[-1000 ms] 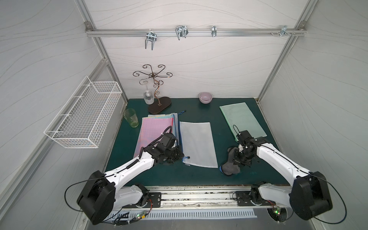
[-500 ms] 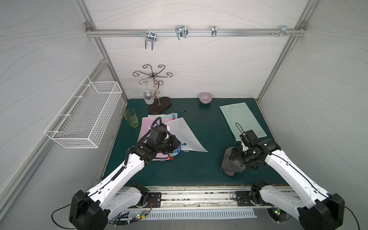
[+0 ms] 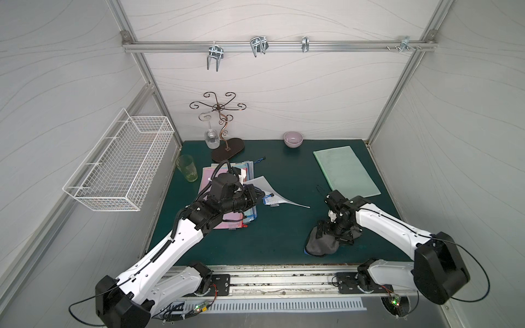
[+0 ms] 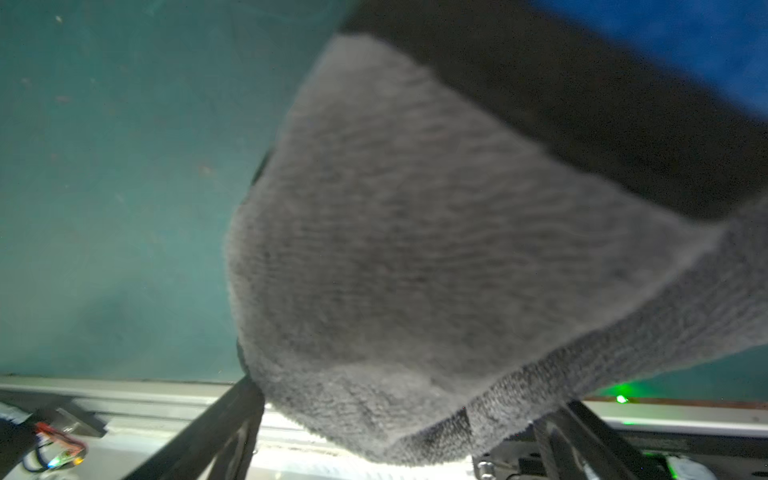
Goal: Wipe the document bag
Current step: Place the cleaning item at the center of the board.
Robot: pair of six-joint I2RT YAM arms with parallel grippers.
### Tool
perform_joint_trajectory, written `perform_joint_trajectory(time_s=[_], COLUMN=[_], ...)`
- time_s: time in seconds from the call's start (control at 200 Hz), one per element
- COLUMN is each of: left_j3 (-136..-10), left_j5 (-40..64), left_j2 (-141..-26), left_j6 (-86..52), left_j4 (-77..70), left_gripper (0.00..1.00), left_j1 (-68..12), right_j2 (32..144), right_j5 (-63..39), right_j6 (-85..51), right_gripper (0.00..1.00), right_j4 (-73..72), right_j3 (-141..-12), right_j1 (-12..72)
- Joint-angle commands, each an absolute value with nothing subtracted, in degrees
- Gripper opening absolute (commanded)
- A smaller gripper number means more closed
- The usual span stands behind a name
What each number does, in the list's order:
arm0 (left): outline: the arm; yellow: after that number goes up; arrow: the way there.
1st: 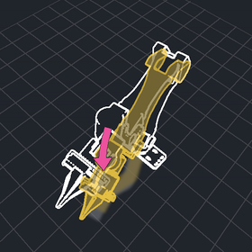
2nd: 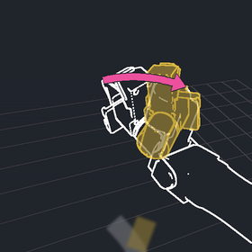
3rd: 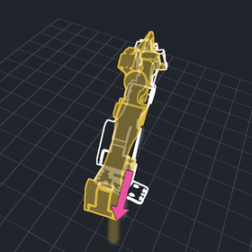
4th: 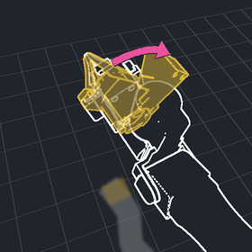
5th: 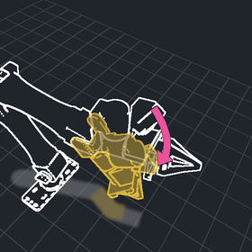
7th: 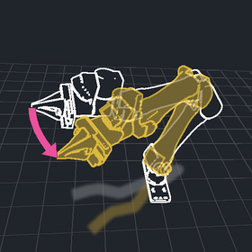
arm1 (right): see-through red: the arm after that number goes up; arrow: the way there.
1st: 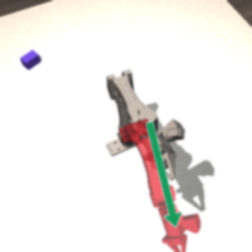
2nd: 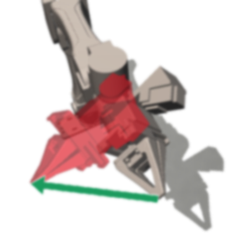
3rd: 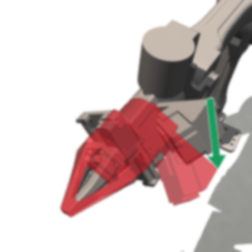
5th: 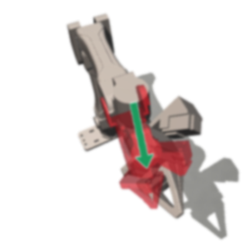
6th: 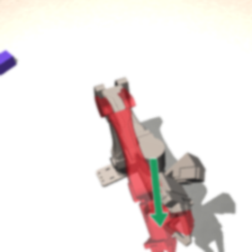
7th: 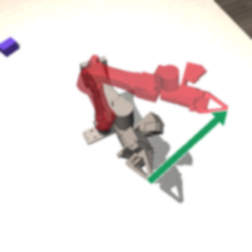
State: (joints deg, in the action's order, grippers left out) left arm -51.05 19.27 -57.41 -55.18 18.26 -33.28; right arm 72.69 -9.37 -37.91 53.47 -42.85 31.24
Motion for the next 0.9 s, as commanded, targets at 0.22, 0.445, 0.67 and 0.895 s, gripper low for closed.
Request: perform_joint_trajectory(time_s=[0.22,0.445,0.67,0.895], left_j3=[-48.4,-42.7,-41.3,-41.0], left_j5=[18.1,15.1,16.1,13.7], left_j2=[-66.1,-68.5,-70.3,-67.1], left_j6=[-59.7,-58.3,-53.7,-53.3], left_j4=[3.2,4.4,14.0,13.9], left_gripper=[0.00,0.00,0.00,0.50], left_j1=[-42.5,-46.8,-47.0,-47.0], right_j2=[73.4,69.2,70.6,70.8], right_j5=[-9.0,-7.6,-9.4,-9.1], right_j6=[-36.7,-36.7,-36.2,-37.6], right_gripper=[0.99,0.99,0.99,0.99], right_j4=[53.1,54.9,53.6,52.3], right_j3=[-45.2,-44.8,-44.1,-43.6], right_j1=[34.0,33.5,32.9,32.8])
